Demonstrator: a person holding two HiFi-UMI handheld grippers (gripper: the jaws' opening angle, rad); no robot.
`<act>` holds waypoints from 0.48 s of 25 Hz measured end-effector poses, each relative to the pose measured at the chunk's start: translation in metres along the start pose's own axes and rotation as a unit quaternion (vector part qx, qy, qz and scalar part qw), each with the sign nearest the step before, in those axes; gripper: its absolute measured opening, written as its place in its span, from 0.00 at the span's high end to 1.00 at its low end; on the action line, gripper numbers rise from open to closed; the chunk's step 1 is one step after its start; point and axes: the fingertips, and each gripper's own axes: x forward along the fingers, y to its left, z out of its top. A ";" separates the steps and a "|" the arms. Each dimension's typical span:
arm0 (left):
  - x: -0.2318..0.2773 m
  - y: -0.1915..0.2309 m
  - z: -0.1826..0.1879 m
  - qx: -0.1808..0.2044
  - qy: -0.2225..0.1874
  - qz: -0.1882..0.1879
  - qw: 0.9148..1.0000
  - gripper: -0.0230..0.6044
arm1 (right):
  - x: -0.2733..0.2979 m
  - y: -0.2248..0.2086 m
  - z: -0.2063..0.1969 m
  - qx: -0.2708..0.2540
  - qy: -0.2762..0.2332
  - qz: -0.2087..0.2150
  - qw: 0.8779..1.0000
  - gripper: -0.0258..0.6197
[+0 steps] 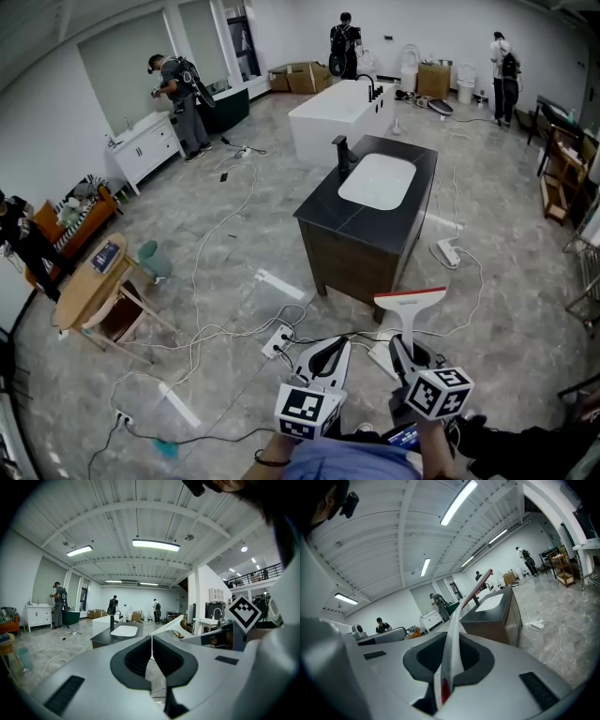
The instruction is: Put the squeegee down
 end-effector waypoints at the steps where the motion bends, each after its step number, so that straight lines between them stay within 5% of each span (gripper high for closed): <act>1: 0.001 0.003 -0.001 -0.001 0.001 0.000 1.000 0.93 | 0.003 0.000 -0.001 0.002 0.002 0.000 1.000 0.89; 12: 0.039 0.061 0.003 -0.006 0.011 -0.003 1.000 0.93 | 0.063 0.000 0.011 0.019 0.021 0.000 1.000 0.89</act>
